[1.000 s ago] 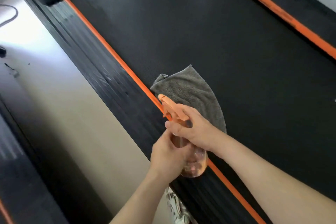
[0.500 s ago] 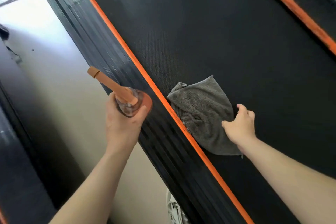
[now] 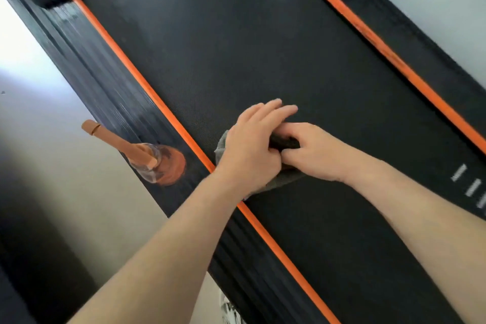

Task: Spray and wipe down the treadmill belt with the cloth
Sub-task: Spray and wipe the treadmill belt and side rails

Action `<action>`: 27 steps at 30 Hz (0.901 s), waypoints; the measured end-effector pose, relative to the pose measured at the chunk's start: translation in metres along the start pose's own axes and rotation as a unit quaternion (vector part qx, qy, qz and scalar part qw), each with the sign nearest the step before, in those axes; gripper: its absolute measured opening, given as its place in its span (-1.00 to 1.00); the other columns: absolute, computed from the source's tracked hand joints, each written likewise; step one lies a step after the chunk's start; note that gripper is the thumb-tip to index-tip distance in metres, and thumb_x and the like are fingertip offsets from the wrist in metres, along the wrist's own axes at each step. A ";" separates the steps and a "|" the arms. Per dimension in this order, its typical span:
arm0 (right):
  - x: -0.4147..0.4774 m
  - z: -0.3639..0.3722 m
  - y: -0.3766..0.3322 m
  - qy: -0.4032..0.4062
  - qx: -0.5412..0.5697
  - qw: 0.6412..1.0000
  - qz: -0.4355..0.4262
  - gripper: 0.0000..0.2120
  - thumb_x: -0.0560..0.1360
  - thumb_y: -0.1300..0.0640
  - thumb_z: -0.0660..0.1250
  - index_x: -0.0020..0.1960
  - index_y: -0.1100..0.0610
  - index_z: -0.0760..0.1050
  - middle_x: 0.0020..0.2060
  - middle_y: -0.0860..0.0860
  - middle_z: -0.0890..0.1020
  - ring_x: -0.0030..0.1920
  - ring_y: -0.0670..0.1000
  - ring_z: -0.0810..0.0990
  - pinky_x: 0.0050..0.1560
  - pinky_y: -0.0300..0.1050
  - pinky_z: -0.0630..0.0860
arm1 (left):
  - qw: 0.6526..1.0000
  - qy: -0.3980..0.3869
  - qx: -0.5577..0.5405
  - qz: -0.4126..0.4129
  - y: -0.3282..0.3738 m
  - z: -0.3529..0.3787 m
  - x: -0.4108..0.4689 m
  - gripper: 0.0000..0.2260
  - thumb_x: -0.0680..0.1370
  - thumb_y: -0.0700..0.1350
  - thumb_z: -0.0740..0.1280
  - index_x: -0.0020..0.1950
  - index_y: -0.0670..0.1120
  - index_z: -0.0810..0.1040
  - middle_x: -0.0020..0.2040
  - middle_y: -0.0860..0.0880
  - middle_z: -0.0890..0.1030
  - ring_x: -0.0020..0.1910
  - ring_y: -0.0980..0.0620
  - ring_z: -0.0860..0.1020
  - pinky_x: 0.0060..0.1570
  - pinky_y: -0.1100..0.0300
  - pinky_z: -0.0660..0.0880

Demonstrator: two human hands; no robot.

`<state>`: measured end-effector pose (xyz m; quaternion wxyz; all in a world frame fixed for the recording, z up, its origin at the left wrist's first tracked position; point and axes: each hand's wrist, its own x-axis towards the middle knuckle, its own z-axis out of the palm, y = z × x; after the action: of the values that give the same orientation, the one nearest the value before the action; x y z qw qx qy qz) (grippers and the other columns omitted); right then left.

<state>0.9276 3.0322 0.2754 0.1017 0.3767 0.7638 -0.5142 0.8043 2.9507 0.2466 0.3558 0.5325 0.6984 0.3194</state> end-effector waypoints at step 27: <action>-0.057 0.008 0.216 0.097 -0.338 0.925 0.141 -0.67 0.53 0.18 0.22 0.25 -0.02 0.53 0.12 -0.02 0.59 0.09 0.08 0.57 0.02 0.01 0.54 | 0.898 -0.282 0.336 -0.041 -0.011 0.169 -0.078 -0.64 0.50 -0.07 0.33 0.29 -0.04 0.46 0.06 -0.08 0.60 0.10 -0.15 0.57 0.04 0.01 0.53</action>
<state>1.1124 3.0390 0.1491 0.2197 0.4721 0.8374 -0.1662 0.9538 2.8838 0.1581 0.3503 0.6590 0.6559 -0.1130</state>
